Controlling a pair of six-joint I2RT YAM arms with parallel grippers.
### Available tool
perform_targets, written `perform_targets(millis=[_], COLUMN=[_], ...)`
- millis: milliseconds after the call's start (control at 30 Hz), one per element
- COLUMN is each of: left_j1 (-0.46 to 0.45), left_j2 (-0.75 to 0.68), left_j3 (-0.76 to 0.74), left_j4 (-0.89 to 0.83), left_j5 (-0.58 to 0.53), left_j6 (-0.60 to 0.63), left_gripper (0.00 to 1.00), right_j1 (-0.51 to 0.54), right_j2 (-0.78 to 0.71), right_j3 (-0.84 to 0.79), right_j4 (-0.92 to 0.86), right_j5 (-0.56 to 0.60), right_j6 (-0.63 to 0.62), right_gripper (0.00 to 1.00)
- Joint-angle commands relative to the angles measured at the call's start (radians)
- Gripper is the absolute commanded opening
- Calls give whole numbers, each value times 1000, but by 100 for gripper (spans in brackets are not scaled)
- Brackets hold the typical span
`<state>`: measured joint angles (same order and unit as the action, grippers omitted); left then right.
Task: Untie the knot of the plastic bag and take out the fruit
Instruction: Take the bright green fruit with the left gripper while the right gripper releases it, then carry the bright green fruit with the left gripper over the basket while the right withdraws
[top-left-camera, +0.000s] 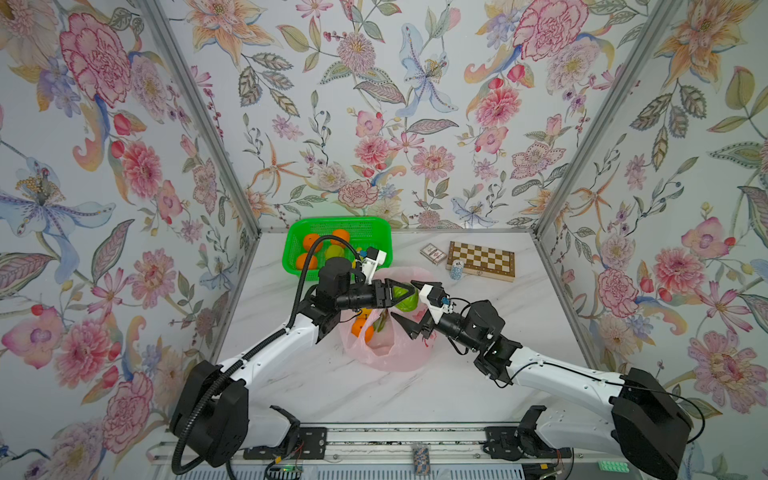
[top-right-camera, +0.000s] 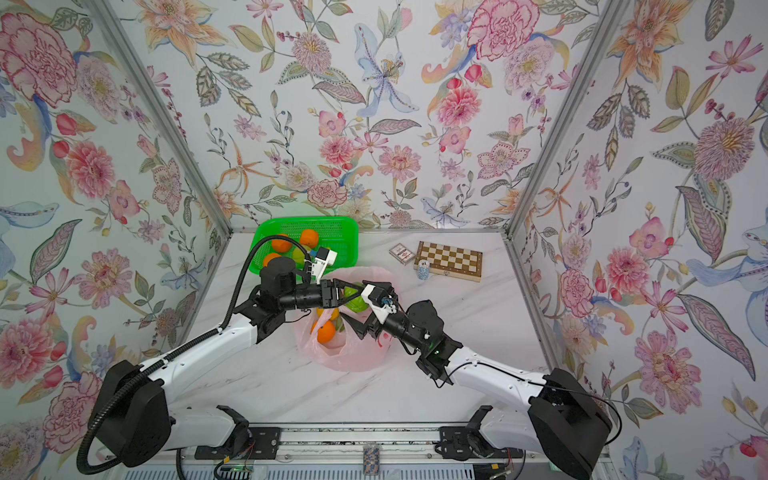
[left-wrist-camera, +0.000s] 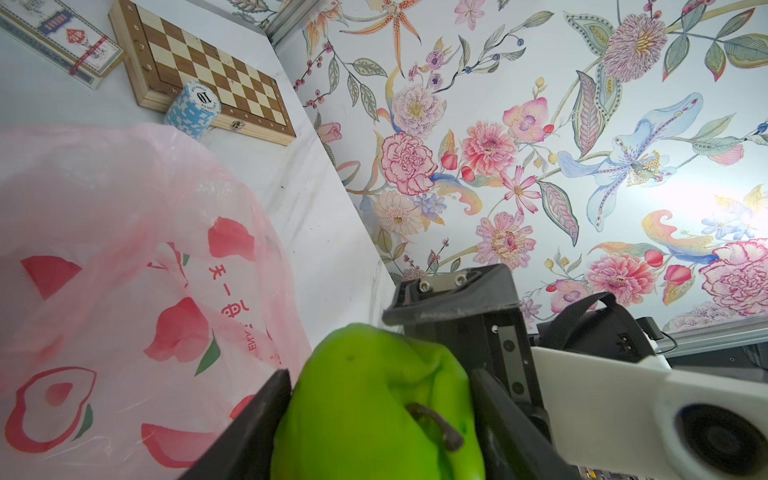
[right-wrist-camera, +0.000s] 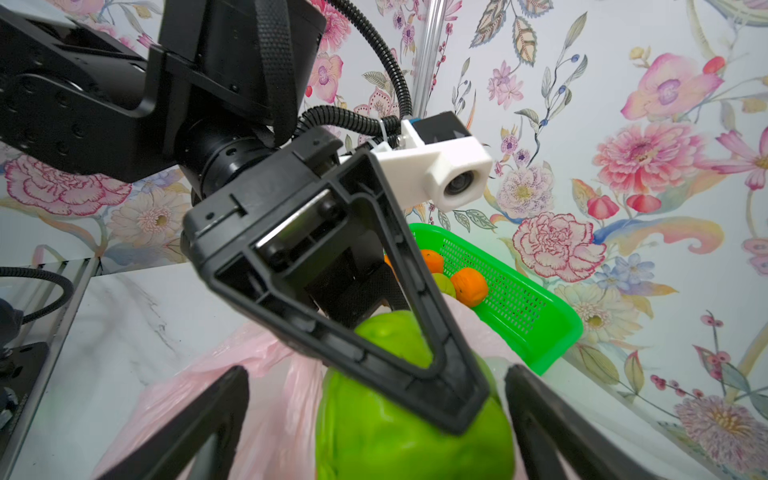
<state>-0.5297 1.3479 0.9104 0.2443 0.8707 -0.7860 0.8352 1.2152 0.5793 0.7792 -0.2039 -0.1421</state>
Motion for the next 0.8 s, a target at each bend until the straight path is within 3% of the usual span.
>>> perform_targets(millis=[0,133,267,433,767], left_j1=[-3,-4,-4,1,140], left_j2=[-30,-60,-94,-124,23], left_j3=[35,79,139,243,480], left_j4=[-41,-136,-235,-386,-471], left_j5=[-42,-101,-180,-394,-637], left_j6=[54,145,256,421,573], left_gripper=[59,59,59,57,53], right_j1=[9,15,16,-3,-18], right_j2=[-56,-122,-183,-206,-42], right_j3=[-27,-44,-27,43,330], right_j4=[-3,-26,-107,-284,-716], right_j5=[23,46,95,98,-51], right_j6=[32,115,283,495,675], right_gripper=[99,99,99,99,99])
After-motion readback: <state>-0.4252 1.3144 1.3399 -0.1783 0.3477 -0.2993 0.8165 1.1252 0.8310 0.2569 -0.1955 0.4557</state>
